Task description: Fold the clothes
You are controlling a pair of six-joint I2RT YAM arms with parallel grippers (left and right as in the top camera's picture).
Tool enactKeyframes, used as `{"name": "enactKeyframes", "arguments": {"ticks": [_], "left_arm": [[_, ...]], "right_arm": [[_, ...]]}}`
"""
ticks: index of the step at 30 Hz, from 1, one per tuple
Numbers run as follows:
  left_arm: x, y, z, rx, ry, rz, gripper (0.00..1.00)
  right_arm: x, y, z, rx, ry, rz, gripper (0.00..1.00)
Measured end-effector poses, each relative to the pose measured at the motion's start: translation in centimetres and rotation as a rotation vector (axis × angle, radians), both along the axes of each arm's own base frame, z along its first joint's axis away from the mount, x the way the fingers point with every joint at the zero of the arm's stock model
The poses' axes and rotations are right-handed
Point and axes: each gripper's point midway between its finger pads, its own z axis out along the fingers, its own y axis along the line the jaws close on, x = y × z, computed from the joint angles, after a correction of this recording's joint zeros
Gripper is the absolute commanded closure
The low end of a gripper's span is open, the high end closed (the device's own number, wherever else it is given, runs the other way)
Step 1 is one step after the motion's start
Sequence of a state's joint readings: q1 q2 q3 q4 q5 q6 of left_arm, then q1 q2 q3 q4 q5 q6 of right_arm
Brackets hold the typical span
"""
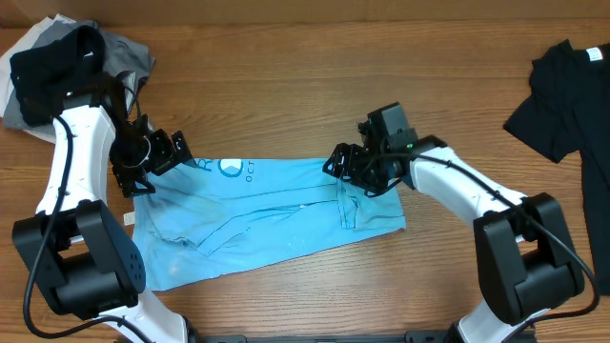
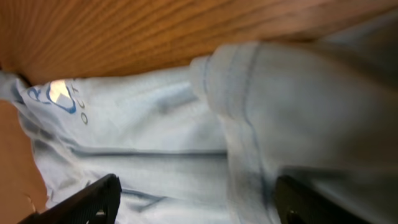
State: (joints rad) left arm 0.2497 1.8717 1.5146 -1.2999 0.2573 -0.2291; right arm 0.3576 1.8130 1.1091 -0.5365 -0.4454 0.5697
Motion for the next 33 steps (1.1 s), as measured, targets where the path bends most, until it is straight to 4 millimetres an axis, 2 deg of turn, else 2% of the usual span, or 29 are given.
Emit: {"name": "enactKeyframes", "arguments": {"ticks": [4,6,9,11,13,17,20,22,25,33], "left_arm": [[0.0,0.0,0.0,0.000,0.001,0.000,0.00],[0.0,0.0,0.0,0.001,-0.001,0.000,0.00],[0.0,0.0,0.0,0.001,-0.001,0.000,0.00],[0.0,0.0,0.0,0.001,-0.001,0.000,0.00],[0.0,0.0,0.0,0.001,-0.001,0.000,0.00],[0.0,0.0,0.0,0.001,-0.001,0.000,0.00],[0.0,0.0,0.0,0.000,-0.002,0.000,0.00],[0.1,0.0,0.0,0.001,-0.005,0.000,0.00],[0.1,0.0,0.0,0.001,-0.005,0.000,0.00],[0.2,0.1,-0.1,0.002,-0.009,0.000,0.00]], "right_arm": [[0.7,-1.9,2.5,-0.031,0.029,0.002,0.09],[1.1,-2.9,4.4,-0.041,0.014,0.010,0.02],[1.5,-4.9,7.8,-0.073,-0.023,0.025,0.00],[1.8,-7.2,9.5,-0.124,-0.060,0.006,0.00],[1.8,-9.2,9.7,-0.173,-0.065,-0.005,0.00],[1.9,-13.7,8.2,-0.239,-0.043,-0.027,0.00],[1.8,-15.2,6.2,-0.217,-0.021,-0.003,0.00],[1.6,-15.1,4.6,-0.174,-0.008,0.037,0.00],[0.4,-13.6,1.7,-0.083,0.027,0.116,0.00],[-1.4,-11.0,-1.0,0.083,0.039,0.161,0.00]]}}
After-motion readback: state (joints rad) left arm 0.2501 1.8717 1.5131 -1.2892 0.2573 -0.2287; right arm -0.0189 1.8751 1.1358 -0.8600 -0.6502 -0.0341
